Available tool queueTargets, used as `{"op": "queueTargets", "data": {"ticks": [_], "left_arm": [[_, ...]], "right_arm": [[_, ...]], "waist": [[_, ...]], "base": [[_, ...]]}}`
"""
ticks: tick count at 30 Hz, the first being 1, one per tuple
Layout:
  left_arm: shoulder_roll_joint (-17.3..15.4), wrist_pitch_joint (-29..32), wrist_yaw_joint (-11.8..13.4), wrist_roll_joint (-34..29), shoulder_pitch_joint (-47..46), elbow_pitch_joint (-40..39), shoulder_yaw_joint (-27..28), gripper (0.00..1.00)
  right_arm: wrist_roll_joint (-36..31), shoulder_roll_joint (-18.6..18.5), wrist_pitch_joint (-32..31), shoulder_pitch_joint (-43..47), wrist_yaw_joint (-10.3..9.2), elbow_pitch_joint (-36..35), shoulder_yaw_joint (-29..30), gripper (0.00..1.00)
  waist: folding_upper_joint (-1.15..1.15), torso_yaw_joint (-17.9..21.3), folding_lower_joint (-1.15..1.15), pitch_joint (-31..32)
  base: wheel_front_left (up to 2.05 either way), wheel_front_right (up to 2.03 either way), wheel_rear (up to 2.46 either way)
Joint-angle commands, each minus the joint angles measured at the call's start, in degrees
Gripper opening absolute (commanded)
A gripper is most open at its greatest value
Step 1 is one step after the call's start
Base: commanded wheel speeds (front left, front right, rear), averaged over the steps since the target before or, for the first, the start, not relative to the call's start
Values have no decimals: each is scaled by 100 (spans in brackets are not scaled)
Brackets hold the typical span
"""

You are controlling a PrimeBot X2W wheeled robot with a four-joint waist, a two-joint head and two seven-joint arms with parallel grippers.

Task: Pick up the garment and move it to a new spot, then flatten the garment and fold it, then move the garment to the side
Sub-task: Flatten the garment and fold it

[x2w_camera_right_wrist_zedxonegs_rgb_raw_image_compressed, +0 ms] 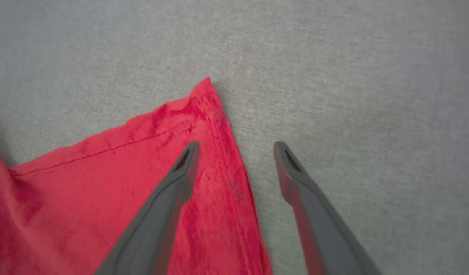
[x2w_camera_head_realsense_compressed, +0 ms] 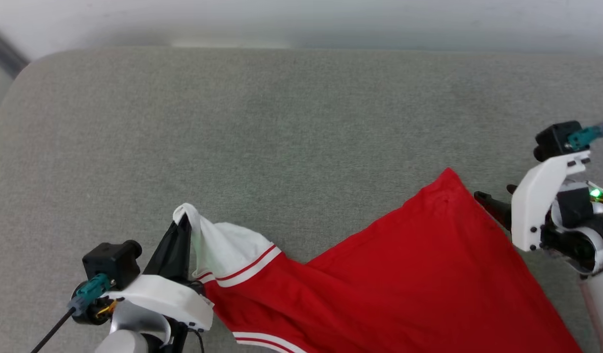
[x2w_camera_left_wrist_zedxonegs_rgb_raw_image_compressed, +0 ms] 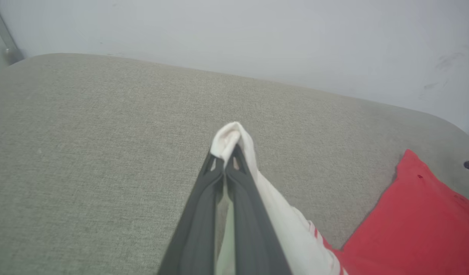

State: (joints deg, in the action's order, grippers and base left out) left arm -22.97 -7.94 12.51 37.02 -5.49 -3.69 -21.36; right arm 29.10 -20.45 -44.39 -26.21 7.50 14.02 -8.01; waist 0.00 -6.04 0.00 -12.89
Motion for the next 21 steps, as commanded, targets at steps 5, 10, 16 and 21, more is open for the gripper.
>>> {"op": "queueTargets", "data": {"ticks": [5,10,16,21], "left_arm": [[157,-139,-180,-59,-400,144,-137,0],[270,-232,-290,-56,-584,282,-203,0],[272,-302,-348,-18,-613,433,-192,0],[241,-331,-407,11,-677,576,-195,0]], "right_arm": [[164,-146,-495,-808,-2,636,-556,100],[352,-151,-846,-1036,-1,1362,-1075,100],[707,-86,-1137,-992,0,1767,-1542,0],[869,-86,-703,-1288,-1,1814,-1596,0]], "waist": [[0,-484,0,-502],[0,-589,0,-634],[0,-547,0,-602],[0,-429,0,-347]], "base": [[0,0,0],[0,0,0],[0,0,0],[0,0,0]]}}
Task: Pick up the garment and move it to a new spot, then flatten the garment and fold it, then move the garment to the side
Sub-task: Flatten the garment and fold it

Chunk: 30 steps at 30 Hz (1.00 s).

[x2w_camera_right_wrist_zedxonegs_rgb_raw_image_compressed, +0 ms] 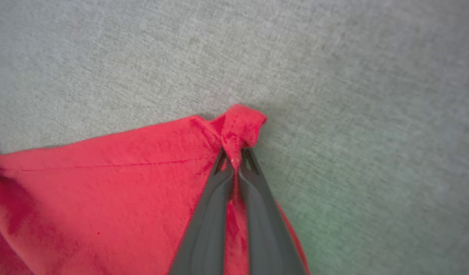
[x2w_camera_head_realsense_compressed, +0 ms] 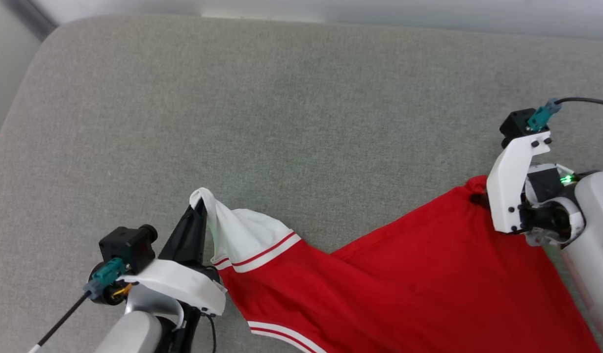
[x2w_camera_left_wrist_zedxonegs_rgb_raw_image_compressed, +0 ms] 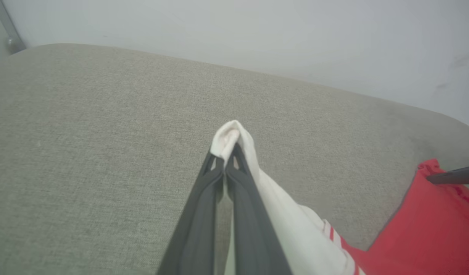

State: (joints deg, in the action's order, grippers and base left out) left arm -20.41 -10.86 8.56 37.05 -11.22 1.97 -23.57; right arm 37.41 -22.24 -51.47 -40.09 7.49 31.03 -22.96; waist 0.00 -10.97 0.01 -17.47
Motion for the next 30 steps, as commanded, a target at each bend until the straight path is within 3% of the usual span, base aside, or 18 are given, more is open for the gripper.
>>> {"op": "queueTargets", "data": {"ticks": [1,9,16,19,21,30], "left_arm": [[-56,-30,-26,8,-119,46,45,0],[-469,152,-230,104,-804,297,363,0],[-712,298,-483,302,-1886,993,726,0],[-755,325,-621,332,-2596,1454,812,0],[-801,333,-809,339,-3675,2095,904,0],[-1175,215,-1034,-127,-6025,2893,907,0]], "right_arm": [[58,90,133,32,0,122,-98,0],[-254,170,1448,-517,-1,416,92,0],[-442,325,2216,-1209,-2,758,201,0],[-565,419,2608,-1653,-2,939,273,0],[-718,503,3211,-2399,-2,1160,453,0],[-1284,512,4290,-4262,-5,1532,849,0]], "waist": [[0,93,-1,184],[0,463,-1,792],[0,822,-1,922],[0,954,-1,824],[0,1083,-1,578],[0,1223,-1,-310]], "base": [[0,0,0],[0,0,0],[0,0,0],[0,0,0],[0,0,0],[0,0,0]]}}
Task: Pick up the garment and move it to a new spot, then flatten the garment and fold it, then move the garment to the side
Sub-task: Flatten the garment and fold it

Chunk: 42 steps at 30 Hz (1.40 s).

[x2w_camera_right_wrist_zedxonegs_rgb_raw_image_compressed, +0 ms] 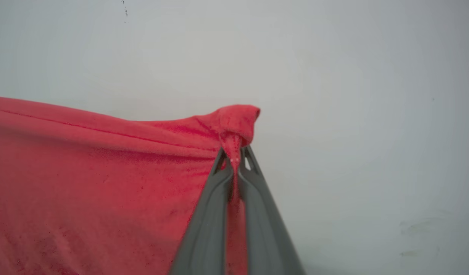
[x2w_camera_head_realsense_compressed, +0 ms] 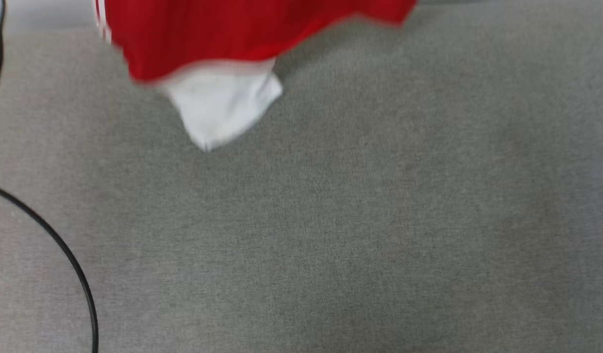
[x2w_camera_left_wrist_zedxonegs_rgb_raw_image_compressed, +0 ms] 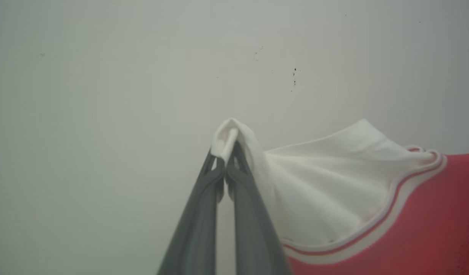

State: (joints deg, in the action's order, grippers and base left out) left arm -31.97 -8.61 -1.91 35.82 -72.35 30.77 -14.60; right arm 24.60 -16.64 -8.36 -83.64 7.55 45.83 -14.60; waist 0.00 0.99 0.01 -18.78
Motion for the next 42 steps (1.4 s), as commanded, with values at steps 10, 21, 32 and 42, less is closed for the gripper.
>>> {"op": "queueTargets", "data": {"ticks": [10,21,32,42], "left_arm": [[38,-89,-191,-317,-1890,663,-192,0],[276,-236,-461,-46,-1957,1575,-346,0],[640,-471,-557,692,265,1933,-692,0],[815,-637,-420,1043,3466,1357,-839,0]], "right_arm": [[-500,-43,325,-1393,-11,267,286,0],[-375,198,480,-1380,-11,1056,48,0],[384,343,701,761,-10,1510,-735,0],[1311,108,946,3418,-10,948,-1332,0]], "waist": [[0,-192,-1,-1218],[0,-215,-1,-1708],[0,-271,-1,-604],[0,-398,-1,720]], "base": [[0,0,0],[0,0,0],[0,0,0],[0,0,0]]}}
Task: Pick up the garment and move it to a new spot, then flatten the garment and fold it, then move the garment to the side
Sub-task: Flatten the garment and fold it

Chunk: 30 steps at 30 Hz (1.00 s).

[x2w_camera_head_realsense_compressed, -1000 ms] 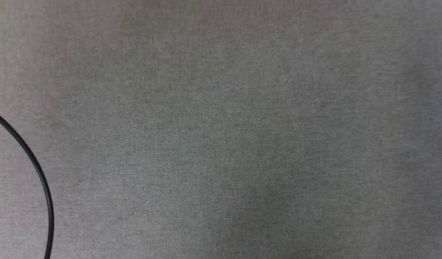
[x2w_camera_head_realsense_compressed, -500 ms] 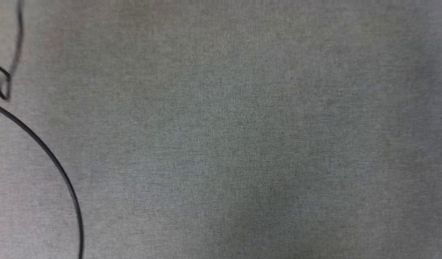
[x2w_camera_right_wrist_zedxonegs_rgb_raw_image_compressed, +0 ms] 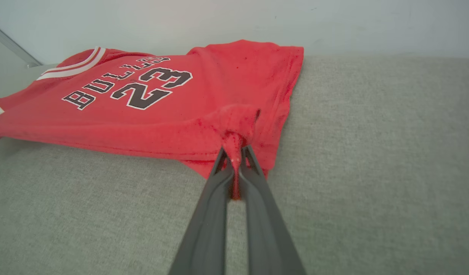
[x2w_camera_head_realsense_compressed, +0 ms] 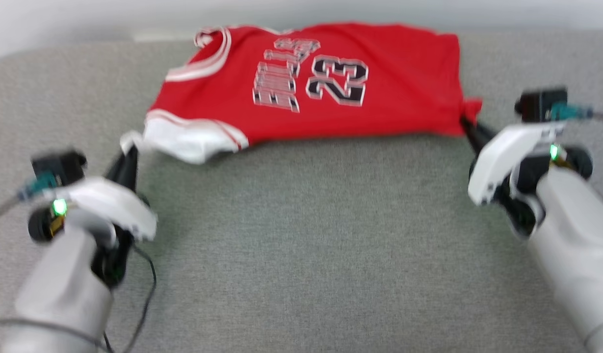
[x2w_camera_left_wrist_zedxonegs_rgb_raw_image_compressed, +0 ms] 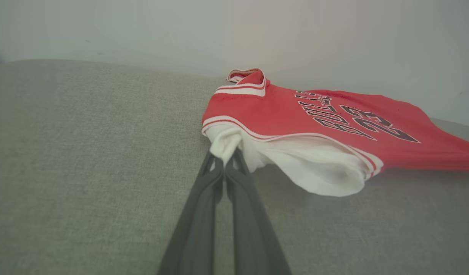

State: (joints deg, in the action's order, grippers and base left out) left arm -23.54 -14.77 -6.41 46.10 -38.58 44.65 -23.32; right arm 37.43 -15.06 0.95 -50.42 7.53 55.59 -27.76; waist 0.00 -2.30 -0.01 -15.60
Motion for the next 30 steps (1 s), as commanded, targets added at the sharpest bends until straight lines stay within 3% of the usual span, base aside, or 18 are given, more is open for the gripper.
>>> {"op": "queueTargets", "data": {"ticks": [1,2,3,10,19,25,30], "left_arm": [[-15,-25,81,31,385,-142,37,0],[-9,-31,140,59,669,-272,55,0],[-58,-35,368,112,1484,-760,88,0],[-374,169,1250,315,3297,-2493,291,0],[-995,998,2492,491,5021,-4999,509,0],[-1216,1092,2837,414,5143,-5904,721,0],[-1182,1213,2652,336,4415,-5881,608,0]], "right_arm": [[132,-77,28,347,-8,-115,-44,0],[214,-108,41,576,-8,-215,-69,0],[394,-289,28,1221,-8,-503,-123,0],[615,-704,-208,2699,-10,-1349,30,0],[313,-910,-920,4411,-10,-2837,1012,0],[-245,-687,-1555,4942,-10,-3937,1865,0],[-909,-241,-2250,4732,-8,-4764,2361,0]], "waist": [[0,-81,1,506],[0,-93,1,605],[0,-119,1,870],[0,-152,1,1251],[0,-200,1,1396],[0,-168,1,1260],[0,-129,1,985]], "base": [[0,0,0],[0,0,0],[0,0,0],[0,0,0],[0,0,0],[0,0,0],[0,0,0]]}}
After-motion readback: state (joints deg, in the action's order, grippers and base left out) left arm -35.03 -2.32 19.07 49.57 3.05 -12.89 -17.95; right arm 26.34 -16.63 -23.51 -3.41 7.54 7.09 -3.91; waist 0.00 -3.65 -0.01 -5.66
